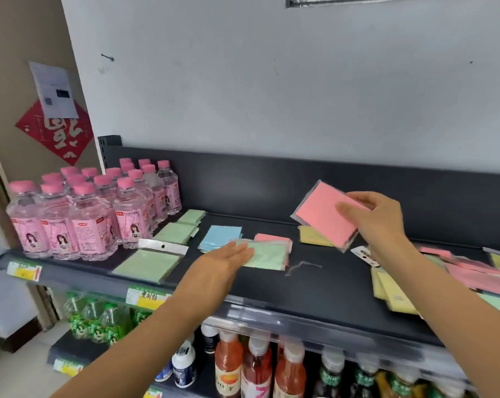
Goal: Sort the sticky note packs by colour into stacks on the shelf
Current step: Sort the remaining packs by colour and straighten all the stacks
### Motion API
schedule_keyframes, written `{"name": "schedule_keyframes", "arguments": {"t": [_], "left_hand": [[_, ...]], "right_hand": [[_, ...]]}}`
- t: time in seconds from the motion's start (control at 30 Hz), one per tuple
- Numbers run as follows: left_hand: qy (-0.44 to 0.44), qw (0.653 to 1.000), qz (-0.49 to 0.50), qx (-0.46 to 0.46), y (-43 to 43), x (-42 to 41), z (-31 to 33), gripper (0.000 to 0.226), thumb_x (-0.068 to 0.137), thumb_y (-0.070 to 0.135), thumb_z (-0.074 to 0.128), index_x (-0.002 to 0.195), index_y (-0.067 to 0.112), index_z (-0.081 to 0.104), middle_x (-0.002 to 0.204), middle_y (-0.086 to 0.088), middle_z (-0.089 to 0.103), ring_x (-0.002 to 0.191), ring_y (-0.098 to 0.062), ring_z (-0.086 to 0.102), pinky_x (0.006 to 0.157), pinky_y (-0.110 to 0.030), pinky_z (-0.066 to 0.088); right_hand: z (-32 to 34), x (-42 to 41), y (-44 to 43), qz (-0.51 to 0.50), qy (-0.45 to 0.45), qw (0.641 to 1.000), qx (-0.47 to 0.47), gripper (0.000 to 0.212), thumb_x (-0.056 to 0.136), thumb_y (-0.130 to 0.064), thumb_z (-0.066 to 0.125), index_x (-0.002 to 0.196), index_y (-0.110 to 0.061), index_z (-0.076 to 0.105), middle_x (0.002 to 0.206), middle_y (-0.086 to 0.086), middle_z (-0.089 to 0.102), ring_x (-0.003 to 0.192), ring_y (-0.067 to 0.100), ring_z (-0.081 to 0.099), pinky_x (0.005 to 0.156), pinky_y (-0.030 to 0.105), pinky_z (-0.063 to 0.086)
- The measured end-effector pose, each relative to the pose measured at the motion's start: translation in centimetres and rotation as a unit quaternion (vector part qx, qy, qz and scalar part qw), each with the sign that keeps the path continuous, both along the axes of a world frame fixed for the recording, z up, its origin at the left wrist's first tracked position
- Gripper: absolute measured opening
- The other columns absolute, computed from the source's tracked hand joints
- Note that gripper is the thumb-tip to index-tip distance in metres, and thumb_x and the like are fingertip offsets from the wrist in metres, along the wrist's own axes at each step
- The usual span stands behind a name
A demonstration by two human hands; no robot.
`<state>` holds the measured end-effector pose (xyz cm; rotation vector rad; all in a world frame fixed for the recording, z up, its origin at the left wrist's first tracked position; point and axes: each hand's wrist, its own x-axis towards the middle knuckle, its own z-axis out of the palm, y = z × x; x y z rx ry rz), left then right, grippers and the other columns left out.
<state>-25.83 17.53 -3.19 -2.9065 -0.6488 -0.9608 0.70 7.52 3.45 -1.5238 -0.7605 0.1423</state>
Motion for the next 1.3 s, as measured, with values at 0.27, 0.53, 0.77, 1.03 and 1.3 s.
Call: {"name": "schedule_keyframes", "arguments": {"t": [0.27, 0.53, 0.77, 1.03, 1.3], "left_hand": [[0.218, 0.974, -0.061, 0.005, 1.3, 1.1, -1.2, 0.040, 0.089, 0.008, 0.047, 0.126, 0.024, 0.052, 0.123, -0.003, 0.062, 0.108, -0.024, 0.061, 0.086, -0.037, 0.050], [0.294, 0.950, -0.093, -0.053, 2.7, 2.2, -0.4, 0.054, 0.092, 0.058, 0.033, 0.113, 0.016, 0.061, 0.116, -0.006, 0.065, 0.109, -0.020, 0.057, 0.092, -0.036, 0.045], [0.264, 0.951, -0.088, -0.136, 4.1, 3.1, 0.5, 0.054, 0.072, 0.058, 0.068, 0.118, 0.030, 0.061, 0.116, 0.012, 0.057, 0.101, -0.007, 0.053, 0.090, -0.029, 0.047], [0.312, 0.928, -0.039, -0.198, 5.0, 4.7, 1.0, 0.077, 0.059, 0.057, 0.078, 0.126, 0.027, 0.054, 0.114, 0.011, 0.048, 0.107, -0.011, 0.047, 0.093, -0.031, 0.044], [0.237, 0.942, -0.050, -0.233, 4.5, 4.8, 1.4, 0.054, 0.065, 0.049, 0.079, 0.105, 0.035, 0.044, 0.100, 0.016, 0.039, 0.092, -0.005, 0.038, 0.069, -0.018, 0.035]], "right_hand": [[-0.5, 0.0, 0.7, -0.005, 0.008, 1.000, -0.012, 0.019, 0.078, -0.016, 0.073, 0.095, -0.021, 0.068, 0.101, 0.000, 0.067, 0.090, 0.018, 0.066, 0.072, 0.042, 0.058], [-1.2, 0.3, 5.1, 0.049, 0.008, 0.998, -0.028, 0.020, 0.077, -0.017, 0.074, 0.094, -0.025, 0.067, 0.102, -0.004, 0.065, 0.096, 0.015, 0.063, 0.078, 0.036, 0.055], [-1.1, 1.2, 8.8, 0.101, 0.003, 0.994, -0.048, 0.018, 0.077, -0.017, 0.074, 0.089, -0.027, 0.066, 0.098, -0.006, 0.065, 0.090, 0.012, 0.063, 0.070, 0.032, 0.056], [-0.5, 3.1, 10.0, 0.105, -0.011, 0.994, -0.030, 0.020, 0.076, -0.017, 0.076, 0.091, -0.026, 0.066, 0.097, -0.006, 0.066, 0.087, 0.008, 0.063, 0.063, 0.021, 0.050], [-0.3, 2.3, 11.0, 0.108, -0.017, 0.994, -0.024, 0.021, 0.075, -0.016, 0.076, 0.091, -0.025, 0.067, 0.095, -0.007, 0.066, 0.084, 0.006, 0.063, 0.061, 0.019, 0.049]]}}
